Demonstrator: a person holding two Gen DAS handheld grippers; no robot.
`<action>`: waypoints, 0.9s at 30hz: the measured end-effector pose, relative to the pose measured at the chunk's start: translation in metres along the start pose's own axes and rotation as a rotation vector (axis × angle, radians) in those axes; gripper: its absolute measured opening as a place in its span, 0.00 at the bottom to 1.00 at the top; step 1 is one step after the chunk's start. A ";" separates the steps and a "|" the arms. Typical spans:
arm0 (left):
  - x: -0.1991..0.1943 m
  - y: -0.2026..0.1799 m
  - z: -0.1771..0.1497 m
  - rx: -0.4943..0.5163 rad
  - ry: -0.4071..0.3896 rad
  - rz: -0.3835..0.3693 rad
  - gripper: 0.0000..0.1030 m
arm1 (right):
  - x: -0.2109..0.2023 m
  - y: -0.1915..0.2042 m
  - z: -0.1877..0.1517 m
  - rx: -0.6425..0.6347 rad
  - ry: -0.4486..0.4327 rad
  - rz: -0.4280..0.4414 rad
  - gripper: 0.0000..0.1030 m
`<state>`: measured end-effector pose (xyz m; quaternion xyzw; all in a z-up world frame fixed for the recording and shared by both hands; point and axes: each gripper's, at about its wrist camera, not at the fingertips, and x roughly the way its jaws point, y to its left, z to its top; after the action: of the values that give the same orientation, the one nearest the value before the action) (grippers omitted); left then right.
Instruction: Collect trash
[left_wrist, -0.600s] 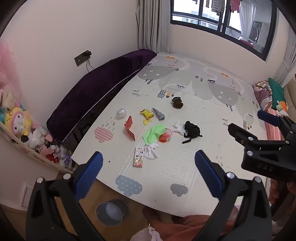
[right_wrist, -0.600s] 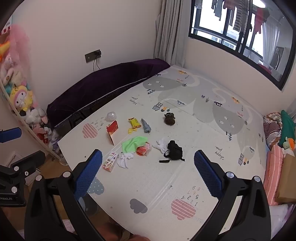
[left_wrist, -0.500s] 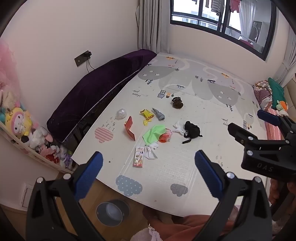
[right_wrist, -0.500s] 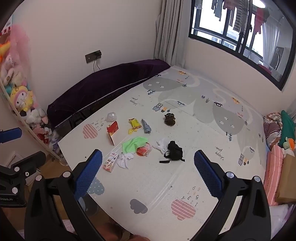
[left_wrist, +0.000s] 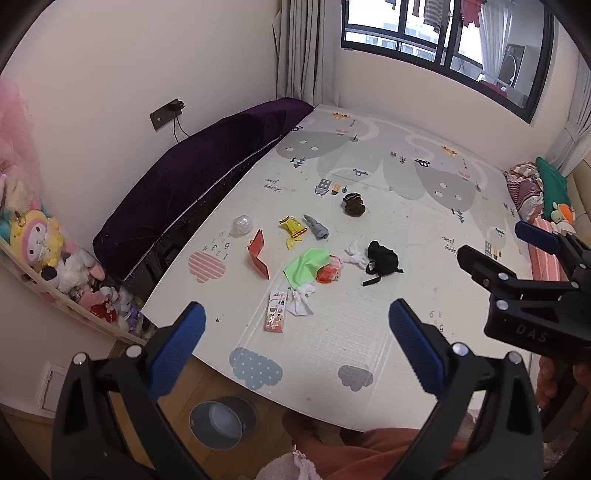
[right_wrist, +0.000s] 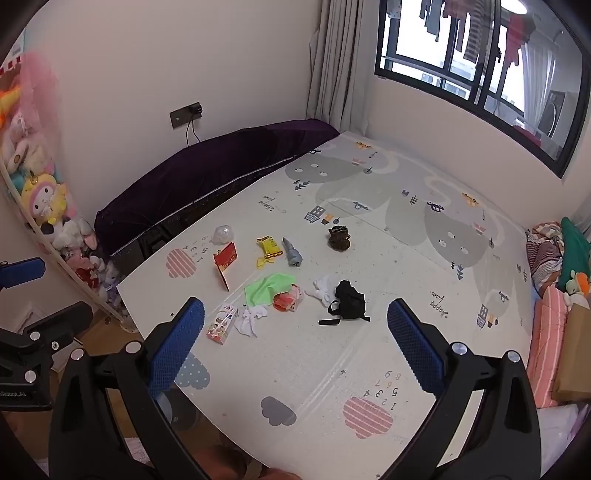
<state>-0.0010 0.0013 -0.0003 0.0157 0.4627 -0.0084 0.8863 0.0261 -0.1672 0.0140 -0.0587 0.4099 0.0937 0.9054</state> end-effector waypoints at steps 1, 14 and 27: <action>0.000 0.000 0.000 0.000 0.000 0.000 0.96 | 0.000 0.000 0.001 0.000 0.001 0.000 0.94; -0.002 0.000 0.004 0.000 0.002 0.003 0.96 | -0.003 0.000 -0.001 0.007 -0.008 -0.002 0.94; -0.003 0.000 0.005 -0.006 0.005 0.006 0.96 | -0.004 -0.001 -0.002 0.008 -0.013 -0.003 0.94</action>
<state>0.0016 0.0013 0.0051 0.0144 0.4647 -0.0043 0.8853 0.0218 -0.1687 0.0160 -0.0553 0.4042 0.0912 0.9084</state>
